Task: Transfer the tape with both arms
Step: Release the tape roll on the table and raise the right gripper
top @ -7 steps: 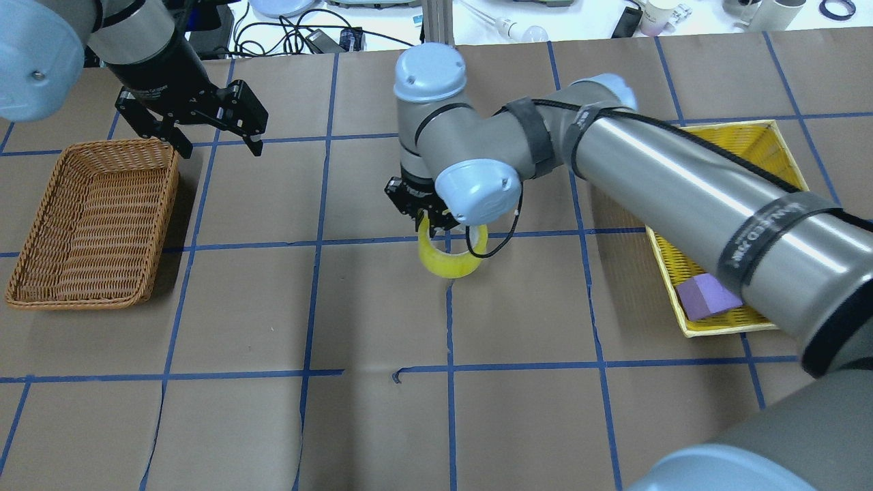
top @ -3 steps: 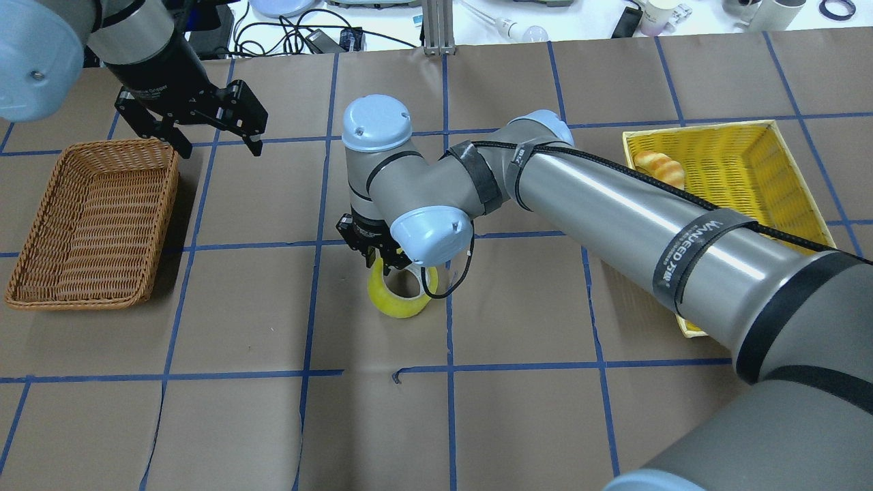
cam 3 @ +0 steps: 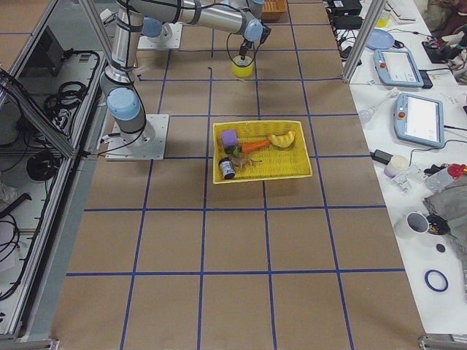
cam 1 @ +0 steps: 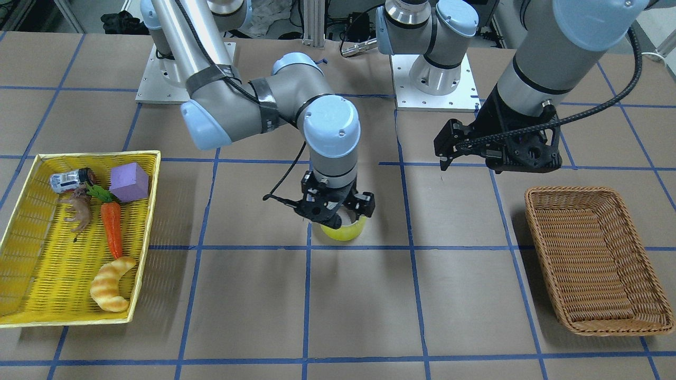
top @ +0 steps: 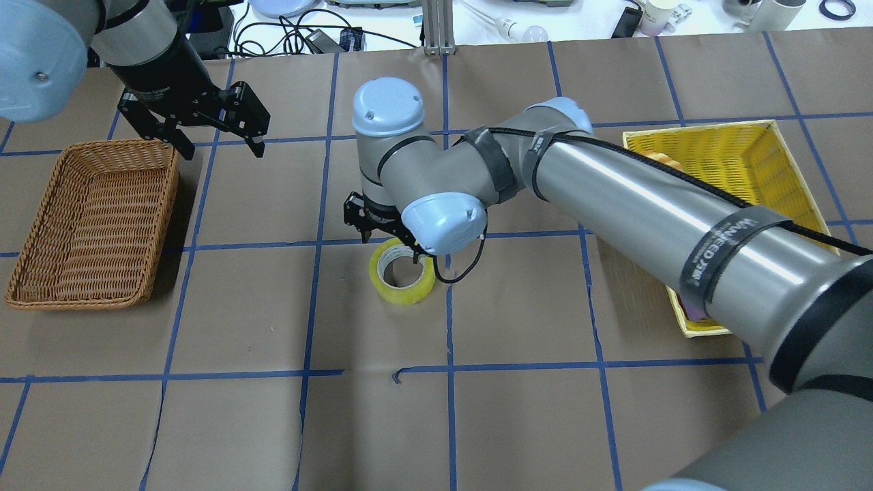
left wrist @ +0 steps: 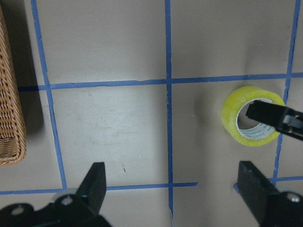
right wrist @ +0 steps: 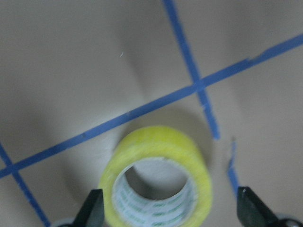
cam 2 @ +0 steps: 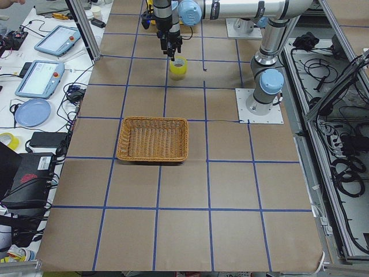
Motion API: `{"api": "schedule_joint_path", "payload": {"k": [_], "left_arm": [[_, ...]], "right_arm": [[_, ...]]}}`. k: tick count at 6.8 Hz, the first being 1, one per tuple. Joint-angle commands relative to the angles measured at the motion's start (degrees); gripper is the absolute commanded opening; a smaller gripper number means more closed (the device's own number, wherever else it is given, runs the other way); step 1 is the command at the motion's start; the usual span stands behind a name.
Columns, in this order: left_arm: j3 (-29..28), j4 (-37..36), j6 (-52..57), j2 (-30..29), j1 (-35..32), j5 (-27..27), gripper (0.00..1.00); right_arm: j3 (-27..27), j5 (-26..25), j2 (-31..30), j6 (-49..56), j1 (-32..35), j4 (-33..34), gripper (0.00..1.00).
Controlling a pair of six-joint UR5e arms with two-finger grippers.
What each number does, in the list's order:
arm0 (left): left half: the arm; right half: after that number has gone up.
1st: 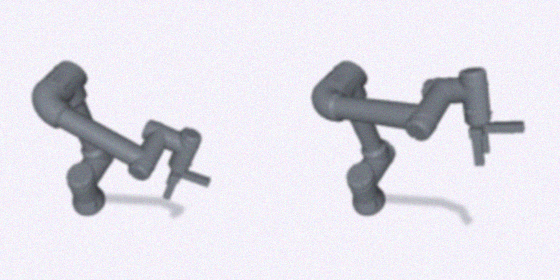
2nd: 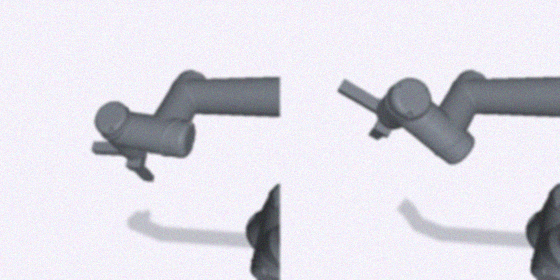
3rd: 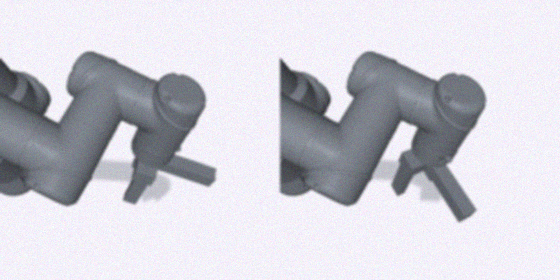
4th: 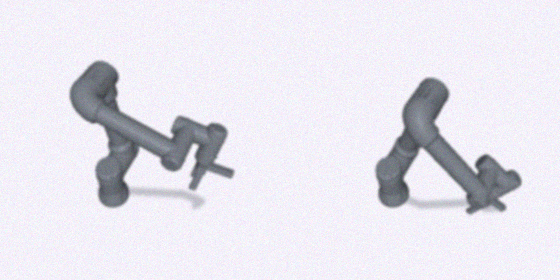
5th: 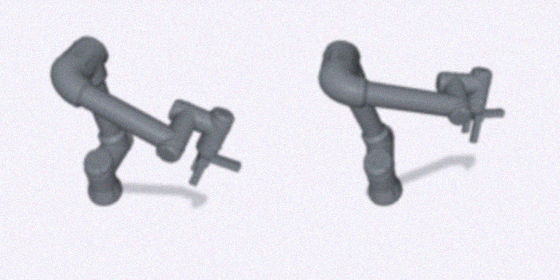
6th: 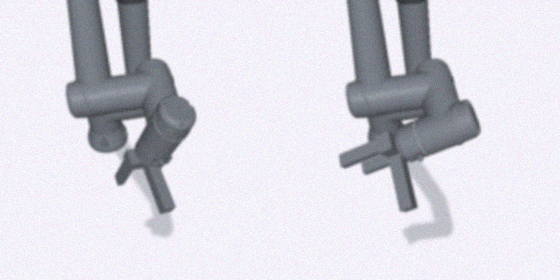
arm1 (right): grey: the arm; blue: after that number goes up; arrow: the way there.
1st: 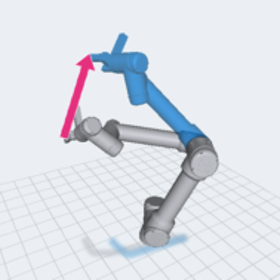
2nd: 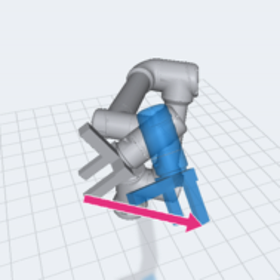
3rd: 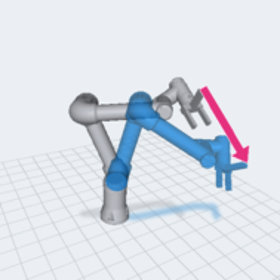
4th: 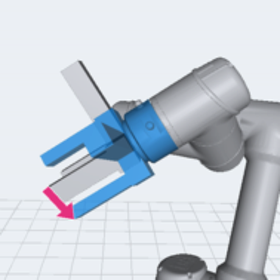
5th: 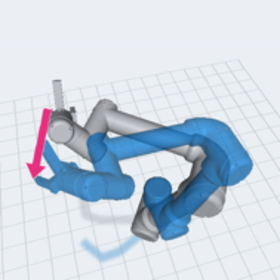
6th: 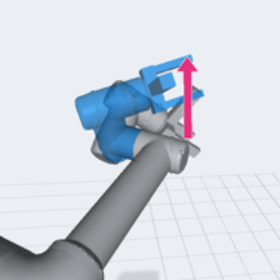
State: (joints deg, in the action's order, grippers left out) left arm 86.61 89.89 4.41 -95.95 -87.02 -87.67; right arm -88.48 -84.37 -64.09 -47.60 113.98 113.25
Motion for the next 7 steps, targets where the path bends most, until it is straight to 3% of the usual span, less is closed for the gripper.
{"api": "schedule_joint_path", "payload": {"k": [1,3,4,6,7], "left_arm": [[3.4,-0.4,-0.3,0.2,-0.3,5.9,1.0],[6.9,-5.8,-4.5,-0.5,-8.5,5.7,1.0],[10.9,-13.4,-8.9,-2.3,-11.9,5.7,1.0],[22.9,-31.5,-8.8,-4.9,-12.2,5.1,1.0],[24.8,-35.0,-8.8,-6.7,-12.2,5.1,1.0]], "right_arm": [[-0.2,-2.7,-9.1,19.9,-12.2,-11.2,1.0],[-0.1,-2.8,-12.5,30.0,-18.9,-13.8,1.0],[0.0,-4.7,-15.0,35.2,-21.0,-16.7,1.0],[0.3,-7.6,-19.2,42.6,-24.5,-19.5,1.0],[0.5,-7.7,-21.0,42.7,-24.7,-22.2,1.0]]}}
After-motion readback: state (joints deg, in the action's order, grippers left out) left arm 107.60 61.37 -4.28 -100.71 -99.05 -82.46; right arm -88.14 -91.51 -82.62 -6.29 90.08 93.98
